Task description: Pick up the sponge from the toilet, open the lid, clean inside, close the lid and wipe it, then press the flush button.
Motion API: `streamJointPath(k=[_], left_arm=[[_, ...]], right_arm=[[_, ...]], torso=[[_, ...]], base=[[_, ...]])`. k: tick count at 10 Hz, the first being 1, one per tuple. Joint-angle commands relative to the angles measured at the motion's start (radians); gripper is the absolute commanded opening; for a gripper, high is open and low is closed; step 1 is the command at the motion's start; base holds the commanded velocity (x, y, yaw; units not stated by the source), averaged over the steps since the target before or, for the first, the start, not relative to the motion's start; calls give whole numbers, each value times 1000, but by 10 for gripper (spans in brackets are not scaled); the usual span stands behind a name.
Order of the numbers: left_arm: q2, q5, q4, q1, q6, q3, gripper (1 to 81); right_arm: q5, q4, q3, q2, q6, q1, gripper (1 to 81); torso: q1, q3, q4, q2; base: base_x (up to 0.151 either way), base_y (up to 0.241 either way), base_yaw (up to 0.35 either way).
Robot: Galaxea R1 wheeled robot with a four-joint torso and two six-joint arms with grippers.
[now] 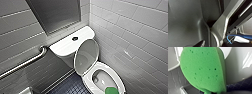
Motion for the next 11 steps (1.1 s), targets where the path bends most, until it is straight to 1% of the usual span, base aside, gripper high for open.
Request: streamJointPath(k=[1,4,7,8,9,10,11], left_arm=[[-18,75,2,7,11,32,811],[-17,75,22,7,10,32,811],[-18,75,22,7,10,32,811],[-18,75,22,7,10,32,811],[-17,75,22,7,10,31,811],[-15,75,22,7,10,29,811],[-15,75,24,7,10,29,811]], right_arm=[[50,6,60,-158,7,-35,10],[140,13,74,-242,7,-117,10],[181,10,56,-248,-3,-245,10],[206,7,39,-247,-6,-294,10],[247,7,25,-248,-7,-342,10],[279,7,22,-251,-7,-380,10],[281,4,34,-259,-7,-391,10]], torso=[[0,0,0,0],[0,0,0,0],[0,0,0,0],[0,0,0,0],[0,0,0,0],[0,0,0,0],[0,0,0,0]], base=[[0,0,0],[0,0,0],[0,0,0],[0,0,0],[0,0,0],[0,0,0],[0,0,0]])
